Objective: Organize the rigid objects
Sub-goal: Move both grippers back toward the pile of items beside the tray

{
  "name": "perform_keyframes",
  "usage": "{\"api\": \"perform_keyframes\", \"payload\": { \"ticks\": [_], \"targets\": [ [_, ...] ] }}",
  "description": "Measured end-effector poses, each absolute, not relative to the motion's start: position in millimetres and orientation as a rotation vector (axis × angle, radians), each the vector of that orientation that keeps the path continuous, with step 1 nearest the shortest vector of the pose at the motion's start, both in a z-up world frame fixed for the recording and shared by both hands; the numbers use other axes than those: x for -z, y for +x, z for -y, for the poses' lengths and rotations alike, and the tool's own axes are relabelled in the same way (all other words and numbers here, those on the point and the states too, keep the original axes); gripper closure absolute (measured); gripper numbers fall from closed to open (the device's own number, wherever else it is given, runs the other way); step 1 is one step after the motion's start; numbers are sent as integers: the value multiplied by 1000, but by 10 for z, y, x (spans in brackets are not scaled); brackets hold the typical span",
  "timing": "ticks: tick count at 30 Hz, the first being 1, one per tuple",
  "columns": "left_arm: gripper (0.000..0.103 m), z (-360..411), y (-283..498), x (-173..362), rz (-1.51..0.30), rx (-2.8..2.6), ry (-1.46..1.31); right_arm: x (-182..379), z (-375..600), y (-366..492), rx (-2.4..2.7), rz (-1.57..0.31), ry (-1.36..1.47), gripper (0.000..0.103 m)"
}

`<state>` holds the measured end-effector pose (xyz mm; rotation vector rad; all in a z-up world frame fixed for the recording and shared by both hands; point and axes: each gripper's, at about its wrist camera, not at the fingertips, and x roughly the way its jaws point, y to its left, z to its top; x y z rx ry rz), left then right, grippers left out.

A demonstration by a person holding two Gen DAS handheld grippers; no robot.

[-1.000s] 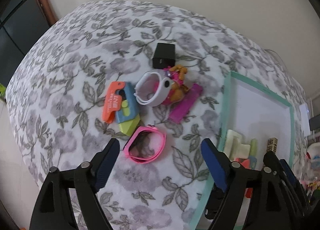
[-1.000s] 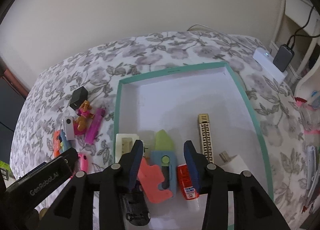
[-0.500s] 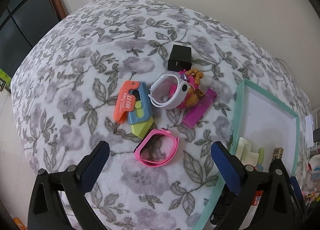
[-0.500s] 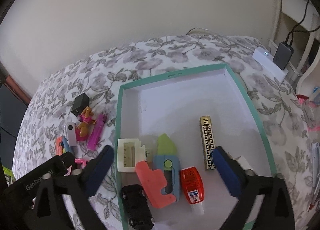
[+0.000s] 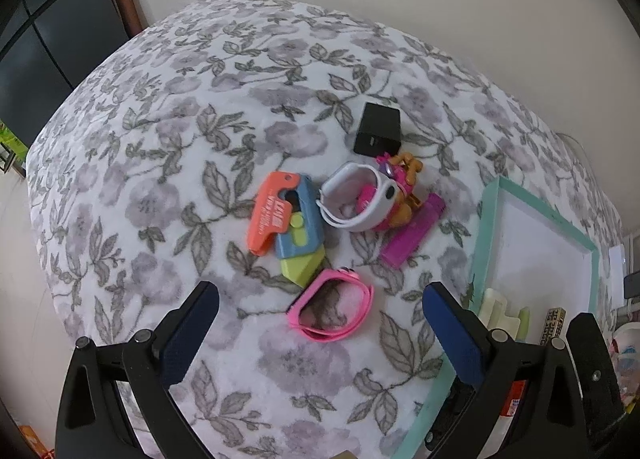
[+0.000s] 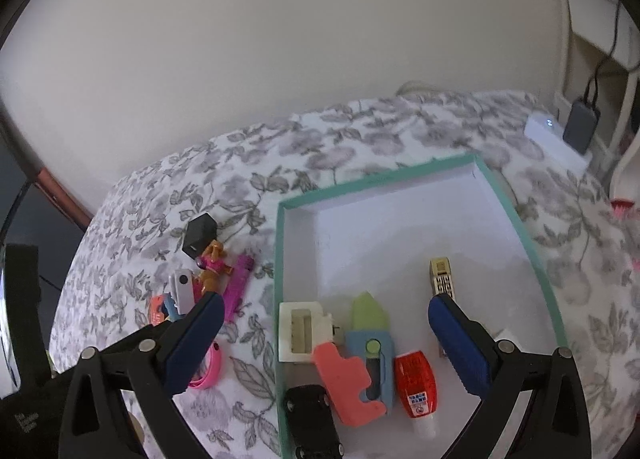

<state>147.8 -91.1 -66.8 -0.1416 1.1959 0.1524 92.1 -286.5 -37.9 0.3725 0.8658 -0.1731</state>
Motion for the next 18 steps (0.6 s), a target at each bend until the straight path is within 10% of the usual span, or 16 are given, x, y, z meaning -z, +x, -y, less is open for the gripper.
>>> {"api": "perform_keyframes", "payload": {
  "ticks": [18],
  "targets": [
    [1, -255, 1586, 743, -1192, -354, -280, 509, 1876, 1184, -17, -954, 197, 0]
  ]
}}
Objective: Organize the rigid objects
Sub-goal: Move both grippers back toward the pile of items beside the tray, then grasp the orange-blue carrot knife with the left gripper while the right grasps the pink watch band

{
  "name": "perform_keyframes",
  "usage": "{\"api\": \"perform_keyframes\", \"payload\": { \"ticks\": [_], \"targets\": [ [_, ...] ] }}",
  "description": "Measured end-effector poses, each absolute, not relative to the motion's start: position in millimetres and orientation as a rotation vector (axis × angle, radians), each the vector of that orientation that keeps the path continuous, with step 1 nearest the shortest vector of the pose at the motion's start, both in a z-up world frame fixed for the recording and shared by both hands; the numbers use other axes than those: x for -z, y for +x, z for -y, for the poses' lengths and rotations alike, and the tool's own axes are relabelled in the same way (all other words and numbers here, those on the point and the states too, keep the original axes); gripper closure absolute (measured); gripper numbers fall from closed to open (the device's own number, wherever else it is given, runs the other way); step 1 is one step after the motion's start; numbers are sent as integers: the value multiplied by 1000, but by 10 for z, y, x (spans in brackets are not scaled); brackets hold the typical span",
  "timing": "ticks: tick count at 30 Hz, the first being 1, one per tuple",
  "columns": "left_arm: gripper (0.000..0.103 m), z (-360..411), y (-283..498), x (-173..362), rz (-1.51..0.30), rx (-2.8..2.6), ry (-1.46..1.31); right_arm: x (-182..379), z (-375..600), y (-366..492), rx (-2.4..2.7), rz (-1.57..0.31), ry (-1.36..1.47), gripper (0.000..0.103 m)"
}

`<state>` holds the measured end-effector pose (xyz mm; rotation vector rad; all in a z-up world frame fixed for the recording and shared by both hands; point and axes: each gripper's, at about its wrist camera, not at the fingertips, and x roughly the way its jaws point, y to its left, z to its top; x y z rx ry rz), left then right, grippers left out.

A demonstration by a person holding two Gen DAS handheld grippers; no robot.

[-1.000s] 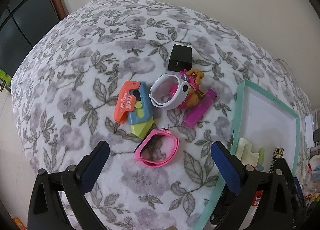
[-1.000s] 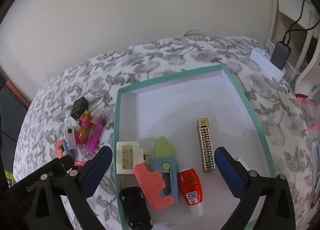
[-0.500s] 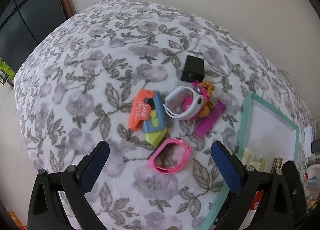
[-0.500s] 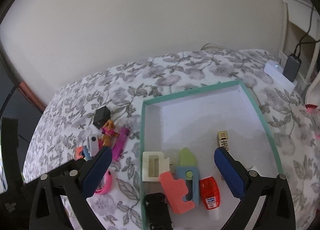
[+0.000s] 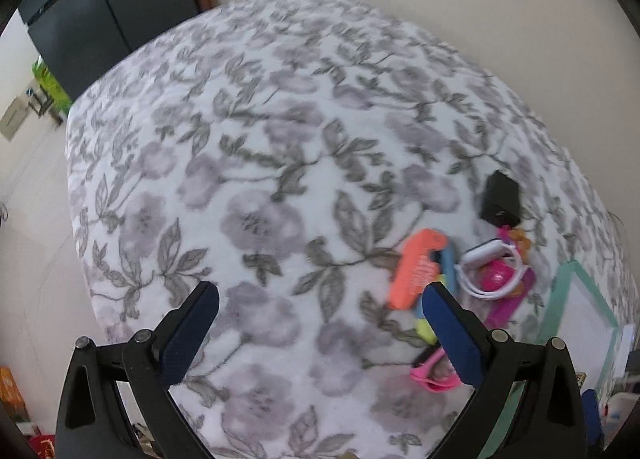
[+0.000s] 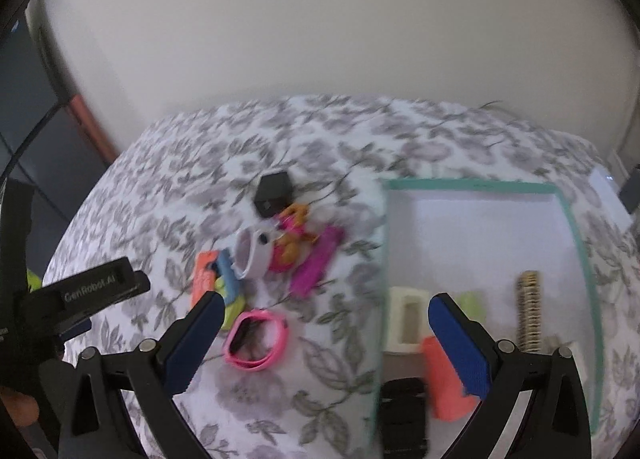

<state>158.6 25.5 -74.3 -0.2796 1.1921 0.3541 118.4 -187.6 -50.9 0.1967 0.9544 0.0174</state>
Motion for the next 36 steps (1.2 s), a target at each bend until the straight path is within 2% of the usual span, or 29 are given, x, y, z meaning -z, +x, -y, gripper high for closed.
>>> {"api": "perform_keyframes", "payload": {
  "ticks": [10, 19, 22, 30, 36],
  "targets": [
    [1, -372, 1653, 1053, -1281, -356, -275, 1032, 1515, 1366, -79, -1109, 185, 0],
    [1, -528, 1675, 1218, -1316, -364, -299, 1285, 1262, 1473, -84, -1171, 129, 1],
    [1, -549, 1695, 1224, -1310, -342, -307, 1359, 1160, 1488, -72, -1186, 60, 7],
    [1, -443, 1780, 1208, -1295, -269, -321, 1359, 1201, 1483, -49, -1183, 17, 15],
    [2, -324, 1833, 1209, -1282, -214, -303, 1301, 1368, 1479, -44, -1175, 45, 28]
  ]
}}
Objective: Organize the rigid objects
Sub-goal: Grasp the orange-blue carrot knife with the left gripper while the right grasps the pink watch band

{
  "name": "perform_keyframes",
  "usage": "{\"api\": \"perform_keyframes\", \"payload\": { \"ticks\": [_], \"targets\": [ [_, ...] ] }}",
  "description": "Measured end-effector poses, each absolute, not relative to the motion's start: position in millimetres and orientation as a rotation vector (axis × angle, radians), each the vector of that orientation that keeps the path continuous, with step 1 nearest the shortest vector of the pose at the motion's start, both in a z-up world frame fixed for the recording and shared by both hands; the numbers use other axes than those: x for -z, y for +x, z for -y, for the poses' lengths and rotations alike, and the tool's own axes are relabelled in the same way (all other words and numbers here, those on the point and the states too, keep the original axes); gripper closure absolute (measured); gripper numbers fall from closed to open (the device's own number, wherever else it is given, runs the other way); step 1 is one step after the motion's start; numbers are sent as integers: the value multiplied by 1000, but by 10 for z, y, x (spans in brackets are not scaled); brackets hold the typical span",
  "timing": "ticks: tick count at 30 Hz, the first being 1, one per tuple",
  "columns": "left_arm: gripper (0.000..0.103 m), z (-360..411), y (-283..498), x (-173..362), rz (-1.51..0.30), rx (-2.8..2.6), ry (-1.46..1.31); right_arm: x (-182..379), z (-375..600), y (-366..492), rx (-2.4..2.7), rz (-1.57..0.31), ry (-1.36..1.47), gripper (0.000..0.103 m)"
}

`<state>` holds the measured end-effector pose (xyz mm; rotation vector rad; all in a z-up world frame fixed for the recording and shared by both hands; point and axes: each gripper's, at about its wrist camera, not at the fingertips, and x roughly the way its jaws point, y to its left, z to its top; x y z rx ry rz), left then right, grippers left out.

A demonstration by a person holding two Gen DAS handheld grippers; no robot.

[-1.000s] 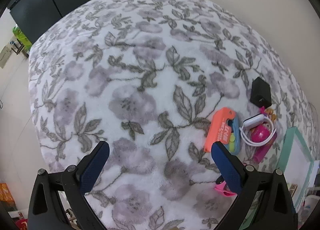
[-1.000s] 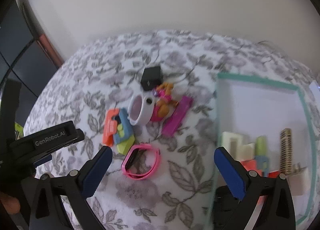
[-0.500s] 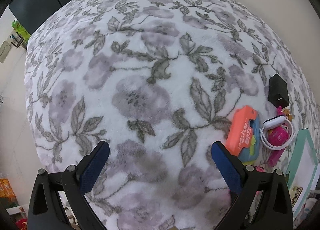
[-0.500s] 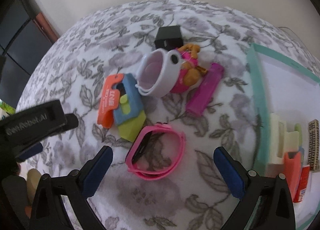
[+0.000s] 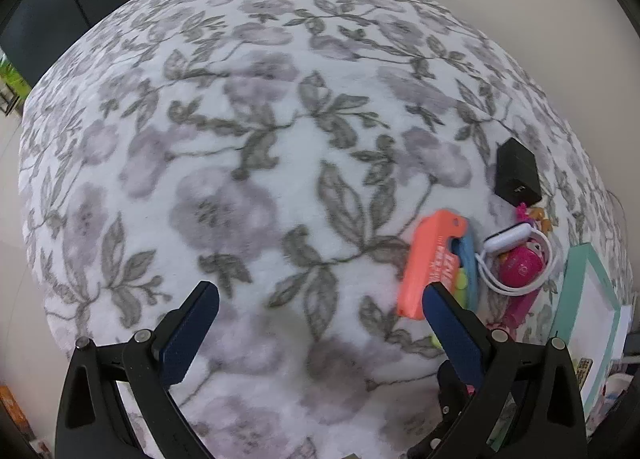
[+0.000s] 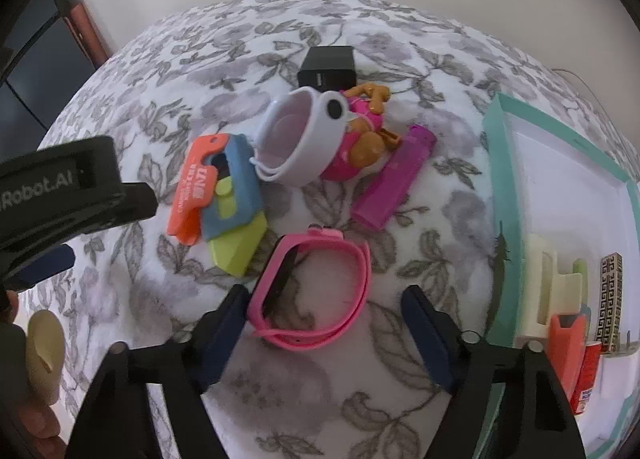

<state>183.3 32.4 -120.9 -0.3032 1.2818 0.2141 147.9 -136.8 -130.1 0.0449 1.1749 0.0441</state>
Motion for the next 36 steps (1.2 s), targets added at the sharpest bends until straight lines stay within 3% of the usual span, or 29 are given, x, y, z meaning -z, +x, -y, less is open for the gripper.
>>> {"api": "perform_keyframes", "payload": {
  "ticks": [4, 25, 31, 33, 35, 36],
  "targets": [
    [2, -224, 1877, 1235, -1279, -179, -284, 1278, 1508, 1489, -41, -1167, 99, 32],
    [3, 311, 2166, 1399, -1242, -34, -91, 1210, 1751, 1502, -19, -1142, 178, 32],
    [17, 411, 2212, 1380, -1233, -10, -45, 1228, 1700, 1519, -14, -1143, 152, 32],
    [26, 423, 2191, 1356, -1231, 13, -40, 1232, 1688, 1522, -15, -1142, 148, 32],
    [41, 426, 2192, 1361, -1237, 23, -41, 1232, 1688, 1520, -13, -1143, 141, 32],
    [42, 416, 2183, 1363, -1241, 21, -34, 1234, 1681, 1519, -12, -1143, 137, 32]
  ]
}}
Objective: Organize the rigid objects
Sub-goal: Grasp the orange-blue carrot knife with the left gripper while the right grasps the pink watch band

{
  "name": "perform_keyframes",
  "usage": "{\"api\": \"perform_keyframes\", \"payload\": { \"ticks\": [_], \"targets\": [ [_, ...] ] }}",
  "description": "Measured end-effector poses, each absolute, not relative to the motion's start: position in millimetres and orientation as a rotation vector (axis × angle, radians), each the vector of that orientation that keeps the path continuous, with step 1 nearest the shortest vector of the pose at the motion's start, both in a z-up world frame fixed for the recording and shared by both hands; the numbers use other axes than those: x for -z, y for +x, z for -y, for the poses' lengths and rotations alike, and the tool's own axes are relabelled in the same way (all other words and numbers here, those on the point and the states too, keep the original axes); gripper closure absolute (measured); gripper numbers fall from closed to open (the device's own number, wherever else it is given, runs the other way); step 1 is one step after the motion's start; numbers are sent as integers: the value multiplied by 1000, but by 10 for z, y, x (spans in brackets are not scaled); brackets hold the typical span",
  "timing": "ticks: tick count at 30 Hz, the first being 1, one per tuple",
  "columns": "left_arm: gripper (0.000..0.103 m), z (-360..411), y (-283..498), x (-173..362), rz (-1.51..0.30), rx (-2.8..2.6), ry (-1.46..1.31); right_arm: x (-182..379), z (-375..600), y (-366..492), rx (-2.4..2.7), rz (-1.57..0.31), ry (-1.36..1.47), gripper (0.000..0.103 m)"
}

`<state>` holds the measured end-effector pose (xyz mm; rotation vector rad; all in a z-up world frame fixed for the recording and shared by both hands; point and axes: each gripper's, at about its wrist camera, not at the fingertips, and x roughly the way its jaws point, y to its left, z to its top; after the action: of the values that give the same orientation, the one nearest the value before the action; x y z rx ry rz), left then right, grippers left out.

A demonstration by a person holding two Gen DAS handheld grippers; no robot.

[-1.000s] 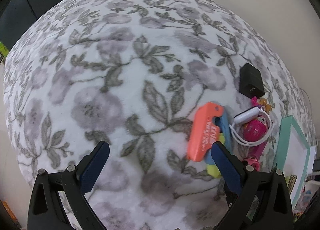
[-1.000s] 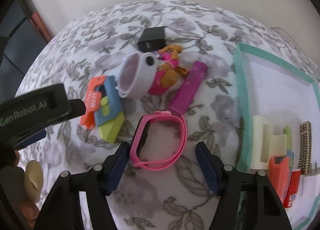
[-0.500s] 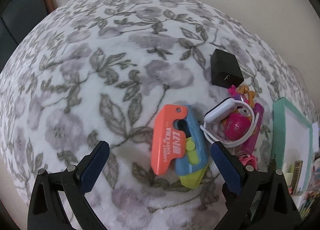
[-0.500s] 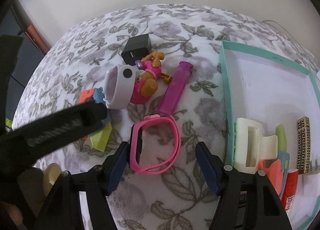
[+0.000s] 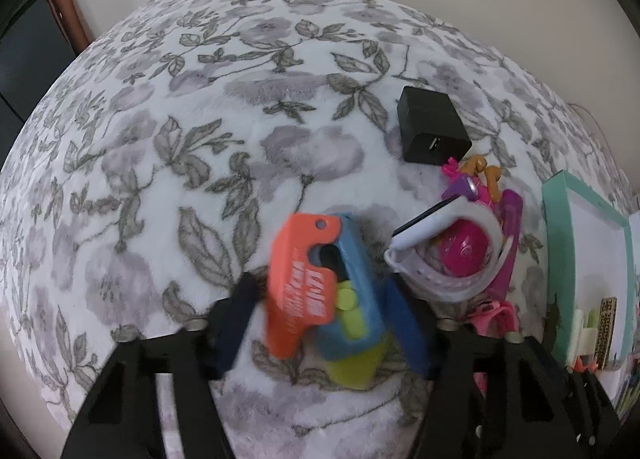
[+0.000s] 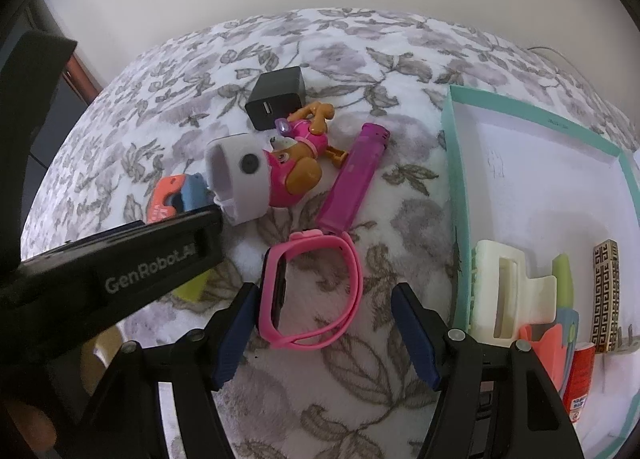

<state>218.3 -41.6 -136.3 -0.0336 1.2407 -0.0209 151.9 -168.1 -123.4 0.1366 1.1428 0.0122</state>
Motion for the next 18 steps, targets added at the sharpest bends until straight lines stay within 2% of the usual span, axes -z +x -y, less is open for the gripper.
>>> {"api": "perform_keyframes", "payload": {
  "ticks": [18],
  "targets": [
    [42, 202, 2153, 1398, -1266, -9, -50, 1313, 1497, 1571, 44, -1137, 19, 29]
  ]
}}
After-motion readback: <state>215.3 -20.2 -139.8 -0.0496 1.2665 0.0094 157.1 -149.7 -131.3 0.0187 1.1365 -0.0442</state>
